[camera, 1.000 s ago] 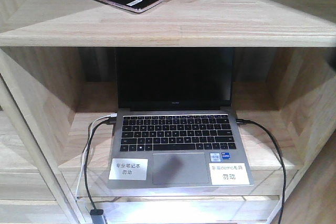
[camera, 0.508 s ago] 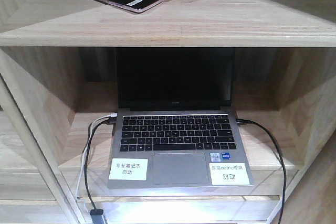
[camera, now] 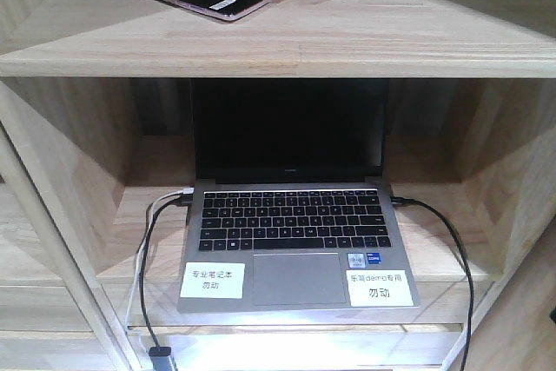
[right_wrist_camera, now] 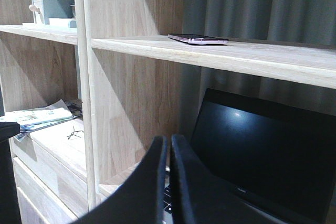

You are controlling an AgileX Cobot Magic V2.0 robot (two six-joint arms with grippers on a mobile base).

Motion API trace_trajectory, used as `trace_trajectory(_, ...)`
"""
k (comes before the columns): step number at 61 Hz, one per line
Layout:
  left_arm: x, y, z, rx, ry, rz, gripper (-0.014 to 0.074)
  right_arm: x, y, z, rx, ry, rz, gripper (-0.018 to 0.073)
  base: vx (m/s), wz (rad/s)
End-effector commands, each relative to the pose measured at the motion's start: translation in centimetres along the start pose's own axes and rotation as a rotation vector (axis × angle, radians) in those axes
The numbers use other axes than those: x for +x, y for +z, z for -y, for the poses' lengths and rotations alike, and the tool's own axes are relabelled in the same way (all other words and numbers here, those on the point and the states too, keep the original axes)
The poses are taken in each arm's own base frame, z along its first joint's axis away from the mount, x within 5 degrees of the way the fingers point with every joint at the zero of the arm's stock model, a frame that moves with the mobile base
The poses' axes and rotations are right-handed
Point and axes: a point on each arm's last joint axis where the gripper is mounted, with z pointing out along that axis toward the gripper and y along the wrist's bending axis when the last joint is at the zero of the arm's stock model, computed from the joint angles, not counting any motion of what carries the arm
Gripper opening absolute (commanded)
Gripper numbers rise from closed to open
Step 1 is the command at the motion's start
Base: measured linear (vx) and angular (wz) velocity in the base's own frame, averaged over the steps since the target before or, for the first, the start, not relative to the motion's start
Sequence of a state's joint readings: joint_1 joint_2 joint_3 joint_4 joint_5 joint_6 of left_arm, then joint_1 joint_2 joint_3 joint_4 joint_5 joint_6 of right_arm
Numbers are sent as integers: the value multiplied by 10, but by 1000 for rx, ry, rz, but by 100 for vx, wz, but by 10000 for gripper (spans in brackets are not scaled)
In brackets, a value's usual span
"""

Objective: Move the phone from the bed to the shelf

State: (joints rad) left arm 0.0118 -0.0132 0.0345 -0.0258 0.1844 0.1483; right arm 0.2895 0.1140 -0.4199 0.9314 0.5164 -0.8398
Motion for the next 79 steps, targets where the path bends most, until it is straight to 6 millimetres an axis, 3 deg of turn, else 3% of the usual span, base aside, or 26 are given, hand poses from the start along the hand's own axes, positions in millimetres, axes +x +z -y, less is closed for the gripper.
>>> trace_trajectory(1, -14, -3, -2, -10, -14, 107, 1, -11, 0, 2, 29, 15, 51, -5, 0, 0)
trace_trajectory(27, -14, -3, -2, -10, -14, 107, 1, -15, -1, 6, 70, 66, 103, -5, 0, 0)
trace_trajectory(45, -14, -3, -2, -10, -14, 107, 1, -4, -2, 21, 233, 138, -6, -5, 0, 0)
trace_trajectory(58, -14, -3, -2, -10, -14, 107, 1, -2, -7, 35, 396, 86, -31, -5, 0, 0)
trace_trajectory(79, -14, -3, -2, -10, -14, 107, 1, -2, -10, 42, 560, -48, -46, -5, 0, 0)
